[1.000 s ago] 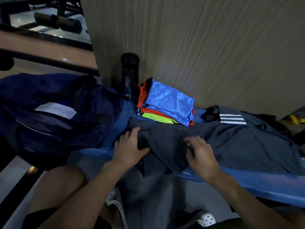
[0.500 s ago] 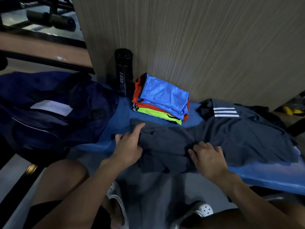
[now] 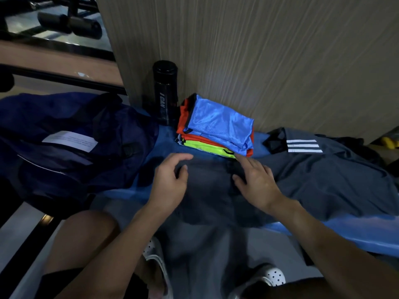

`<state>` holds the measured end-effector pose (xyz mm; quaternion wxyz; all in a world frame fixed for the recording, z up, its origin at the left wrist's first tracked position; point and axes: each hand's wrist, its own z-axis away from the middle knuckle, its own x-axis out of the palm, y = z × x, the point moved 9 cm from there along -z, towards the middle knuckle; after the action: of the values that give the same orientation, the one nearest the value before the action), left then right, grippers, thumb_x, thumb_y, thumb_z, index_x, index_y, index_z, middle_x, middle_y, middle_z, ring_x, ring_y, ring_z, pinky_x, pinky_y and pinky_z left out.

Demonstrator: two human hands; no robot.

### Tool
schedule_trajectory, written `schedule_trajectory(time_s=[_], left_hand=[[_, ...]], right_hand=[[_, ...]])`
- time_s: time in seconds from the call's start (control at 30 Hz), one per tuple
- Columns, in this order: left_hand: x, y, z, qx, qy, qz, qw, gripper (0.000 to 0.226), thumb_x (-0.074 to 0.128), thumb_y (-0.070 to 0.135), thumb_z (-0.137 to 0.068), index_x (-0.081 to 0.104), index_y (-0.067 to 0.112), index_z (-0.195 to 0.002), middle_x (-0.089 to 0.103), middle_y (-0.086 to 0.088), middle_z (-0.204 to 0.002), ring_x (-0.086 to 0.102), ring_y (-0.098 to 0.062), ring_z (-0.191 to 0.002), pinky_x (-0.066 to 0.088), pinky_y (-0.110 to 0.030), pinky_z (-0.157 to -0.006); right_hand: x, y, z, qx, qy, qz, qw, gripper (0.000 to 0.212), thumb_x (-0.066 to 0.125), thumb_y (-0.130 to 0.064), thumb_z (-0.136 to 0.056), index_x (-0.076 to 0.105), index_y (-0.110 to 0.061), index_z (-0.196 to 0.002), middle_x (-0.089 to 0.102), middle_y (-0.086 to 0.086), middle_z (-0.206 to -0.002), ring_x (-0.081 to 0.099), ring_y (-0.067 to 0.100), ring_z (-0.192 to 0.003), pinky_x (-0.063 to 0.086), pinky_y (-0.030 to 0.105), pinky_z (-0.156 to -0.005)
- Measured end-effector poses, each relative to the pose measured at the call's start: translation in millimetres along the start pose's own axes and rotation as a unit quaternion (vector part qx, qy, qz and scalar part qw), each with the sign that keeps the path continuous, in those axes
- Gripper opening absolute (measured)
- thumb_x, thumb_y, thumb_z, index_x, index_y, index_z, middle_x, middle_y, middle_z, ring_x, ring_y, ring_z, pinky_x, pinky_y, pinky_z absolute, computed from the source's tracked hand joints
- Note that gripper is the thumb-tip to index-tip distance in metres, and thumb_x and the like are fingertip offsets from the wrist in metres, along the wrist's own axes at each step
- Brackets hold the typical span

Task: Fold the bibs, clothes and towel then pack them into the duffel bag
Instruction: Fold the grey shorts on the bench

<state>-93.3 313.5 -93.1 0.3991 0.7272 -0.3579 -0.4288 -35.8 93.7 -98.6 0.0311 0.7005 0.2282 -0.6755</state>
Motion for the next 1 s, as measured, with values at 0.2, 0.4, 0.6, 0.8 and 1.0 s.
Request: schedule_trajectory(time_s=[0.2, 0.4, 0.6, 0.8, 1.0], left_hand=[[8, -37, -16, -0.074, -0.115, -0.128, 0.982, 0.061, 0.058, 0.004, -0.093, 0.043, 0.019, -0.149, 0.041, 0.003, -0.146, 0.042, -0.011, -0.133, 0.028, -0.014, -0.103], [26, -47, 8, -0.122, -0.13, -0.213, 0.961, 0.07, 0.06, 0.017, -0.092, 0.028, 0.025, -0.153, 0.018, -0.009, -0.157, 0.026, -0.031, -0.141, 0.025, -0.04, -0.117], [59, -48, 32, -0.009, -0.234, -0.407, 0.883, 0.07, 0.018, 0.055, -0.098, 0.003, 0.023, -0.158, -0.008, -0.006, -0.167, -0.011, -0.022, -0.153, -0.003, -0.043, -0.123], [66, -50, 38, -0.001, -0.303, -0.41, 0.86, 0.06, 0.03, 0.052, -0.101, 0.01, 0.039, -0.156, -0.011, -0.002, -0.166, -0.017, -0.02, -0.151, -0.007, -0.046, -0.123], [43, -37, -2, -0.016, -0.171, -0.321, 0.931, 0.059, 0.051, 0.035, -0.099, 0.031, 0.021, -0.153, 0.019, -0.007, -0.163, 0.01, -0.024, -0.152, 0.012, -0.039, -0.122]], right_hand=[[10, 9, 4, 0.014, -0.007, 0.032, 0.999, 0.057, 0.053, -0.035, -0.094, 0.036, -0.022, -0.146, 0.051, -0.001, -0.135, 0.042, 0.021, -0.128, 0.028, 0.042, -0.107], [33, 43, 45, 0.053, 0.018, 0.077, 0.995, 0.065, 0.028, -0.055, -0.093, 0.043, -0.016, -0.143, 0.047, 0.008, -0.146, 0.045, 0.029, -0.131, 0.036, 0.049, -0.104], [60, 54, 74, 0.061, -0.034, 0.139, 0.988, 0.068, 0.004, -0.056, -0.1, 0.022, -0.018, -0.152, 0.027, 0.014, -0.158, 0.029, 0.028, -0.145, 0.021, 0.05, -0.112], [47, 60, 79, 0.082, -0.011, 0.107, 0.991, 0.075, 0.005, -0.059, -0.099, 0.045, -0.014, -0.143, 0.043, 0.011, -0.15, 0.037, 0.027, -0.14, 0.029, 0.05, -0.11], [4, 70, 17, 0.058, 0.069, 0.046, 0.995, 0.04, 0.042, -0.034, -0.098, 0.058, -0.011, -0.127, 0.058, 0.005, -0.131, 0.048, 0.023, -0.129, 0.035, 0.041, -0.103]])
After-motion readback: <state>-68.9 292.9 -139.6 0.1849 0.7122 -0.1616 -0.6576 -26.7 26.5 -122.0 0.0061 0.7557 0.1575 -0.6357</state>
